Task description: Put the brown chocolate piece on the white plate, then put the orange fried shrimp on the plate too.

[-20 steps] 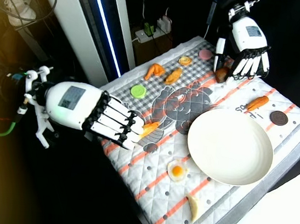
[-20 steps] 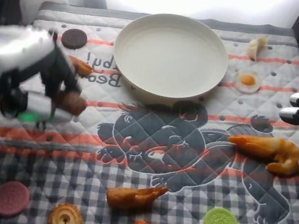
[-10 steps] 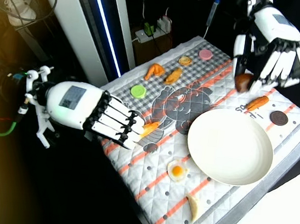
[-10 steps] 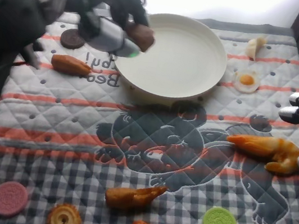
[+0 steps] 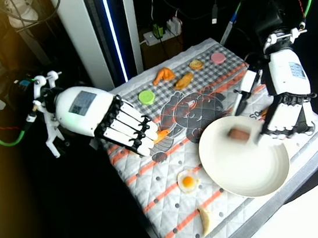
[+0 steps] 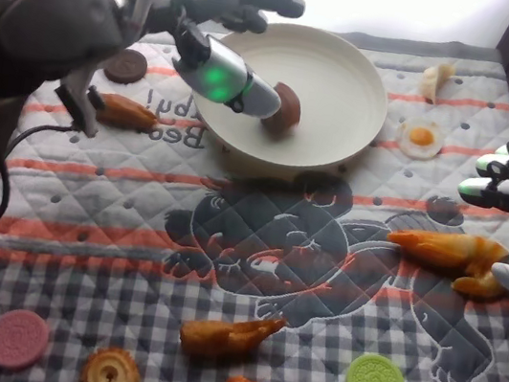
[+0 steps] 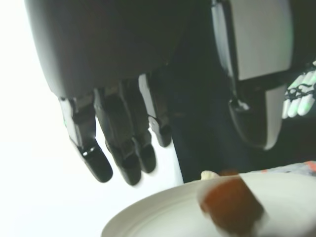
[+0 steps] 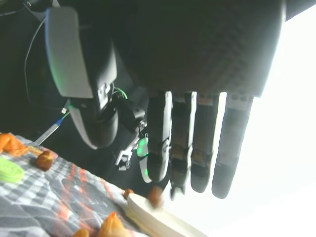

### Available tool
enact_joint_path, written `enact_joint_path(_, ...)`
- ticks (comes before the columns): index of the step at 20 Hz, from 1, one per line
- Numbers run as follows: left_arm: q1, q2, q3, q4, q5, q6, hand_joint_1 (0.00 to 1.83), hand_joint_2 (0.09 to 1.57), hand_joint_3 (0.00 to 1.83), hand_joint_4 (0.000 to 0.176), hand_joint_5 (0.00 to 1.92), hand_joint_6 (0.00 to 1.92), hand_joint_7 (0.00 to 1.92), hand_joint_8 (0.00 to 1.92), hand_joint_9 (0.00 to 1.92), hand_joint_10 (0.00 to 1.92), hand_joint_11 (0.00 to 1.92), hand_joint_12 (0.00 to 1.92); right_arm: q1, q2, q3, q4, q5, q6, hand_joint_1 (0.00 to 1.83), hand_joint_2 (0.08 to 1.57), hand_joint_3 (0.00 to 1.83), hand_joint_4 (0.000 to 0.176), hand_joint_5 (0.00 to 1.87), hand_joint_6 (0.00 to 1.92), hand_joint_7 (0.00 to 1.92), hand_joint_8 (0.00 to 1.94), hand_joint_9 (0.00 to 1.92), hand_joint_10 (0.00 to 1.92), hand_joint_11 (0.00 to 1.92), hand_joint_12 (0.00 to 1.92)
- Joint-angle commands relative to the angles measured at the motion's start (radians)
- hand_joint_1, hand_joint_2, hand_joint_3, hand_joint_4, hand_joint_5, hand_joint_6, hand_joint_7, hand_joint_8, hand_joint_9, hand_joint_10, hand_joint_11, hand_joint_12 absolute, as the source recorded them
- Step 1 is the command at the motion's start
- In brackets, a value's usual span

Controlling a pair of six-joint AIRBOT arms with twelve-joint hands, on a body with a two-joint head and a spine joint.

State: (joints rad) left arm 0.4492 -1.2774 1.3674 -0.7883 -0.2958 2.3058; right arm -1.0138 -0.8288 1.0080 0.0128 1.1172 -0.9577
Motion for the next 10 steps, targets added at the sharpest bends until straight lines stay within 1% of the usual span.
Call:
enact_joint_path(1,0.0,0.013,-0.015,0.015,-0.106,-0.004,0.79,0.96,0.0,0.176,0.29,0.0,0.39,0.0,0.43,0.0,0.0,0.94,0.009,0.003,0.003,0.02,0.119,0.003,0.41,1.34,0.0,0.0,0.56,0.0,0.48,0.0,0.48,0.0,0.36,0.32)
enact_joint_path(2,0.017,0.053,-0.07,0.065,-0.156,-0.063,0.84,0.94,0.0,0.176,0.23,0.0,0.3,0.0,0.36,0.0,0.0,0.83,0.01,0.001,0.005,0.021,0.119,0.003,0.41,1.33,0.0,0.0,0.56,0.0,0.48,0.0,0.47,0.0,0.36,0.31)
enact_joint_path(3,0.039,0.097,-0.118,0.156,-0.207,-0.199,0.88,0.91,0.0,0.176,0.13,0.0,0.2,0.0,0.27,0.0,0.0,0.74,0.01,-0.004,0.011,0.022,0.119,0.003,0.48,1.31,0.0,0.0,0.56,0.0,0.48,0.0,0.47,0.0,0.35,0.31)
enact_joint_path(4,0.049,0.113,-0.138,0.202,-0.231,-0.262,0.83,0.91,0.0,0.176,0.11,0.0,0.19,0.0,0.24,0.0,0.0,0.74,0.01,-0.008,0.014,0.025,0.118,0.003,0.53,1.3,0.0,0.0,0.55,0.0,0.48,0.0,0.47,0.0,0.35,0.31)
enact_joint_path(5,0.072,0.147,-0.172,0.28,-0.281,-0.403,0.83,0.91,0.0,0.176,0.11,0.0,0.19,0.0,0.24,0.0,0.0,0.74,0.01,-0.014,0.019,0.032,0.118,0.003,0.53,1.3,0.0,0.0,0.55,0.0,0.48,0.0,0.47,0.0,0.35,0.31)
enact_joint_path(6,0.102,0.193,-0.215,0.354,-0.347,-0.532,0.73,0.92,0.0,0.176,0.07,0.0,0.15,0.0,0.18,0.0,0.0,0.55,0.012,-0.023,0.026,0.039,0.112,0.003,0.57,1.28,0.0,0.007,0.54,0.0,0.49,0.0,0.46,0.0,0.33,0.31)
enact_joint_path(7,0.132,0.233,-0.252,0.402,-0.413,-0.621,0.73,0.92,0.0,0.176,0.08,0.0,0.14,0.0,0.15,0.01,0.0,0.41,0.021,-0.032,0.034,0.04,0.095,0.003,0.6,1.27,0.0,0.008,0.54,0.0,0.49,0.01,0.47,0.0,0.34,0.32)
enact_joint_path(8,0.157,0.266,-0.283,0.427,-0.458,-0.673,0.76,0.91,0.0,0.176,0.09,0.0,0.14,0.0,0.13,0.0,0.0,0.35,0.032,-0.04,0.04,0.039,0.078,0.003,0.63,1.27,0.0,0.004,0.52,0.0,0.48,0.0,0.46,0.0,0.32,0.31)
enact_joint_path(9,0.201,0.31,-0.323,0.476,-0.532,-0.777,0.77,0.9,0.0,0.176,0.1,0.0,0.14,0.0,0.1,0.01,0.0,0.24,0.048,-0.055,0.054,0.036,0.052,0.003,0.61,1.28,0.0,0.018,0.51,0.0,0.47,0.0,0.44,0.0,0.31,0.3)
enact_joint_path(10,0.238,0.34,-0.35,0.516,-0.589,-0.862,0.81,0.9,0.0,0.166,0.11,0.0,0.14,0.0,0.1,0.0,0.0,0.16,0.067,-0.07,0.068,0.032,0.022,0.003,0.64,1.26,0.0,0.015,0.52,0.0,0.48,0.01,0.46,0.01,0.32,0.32)
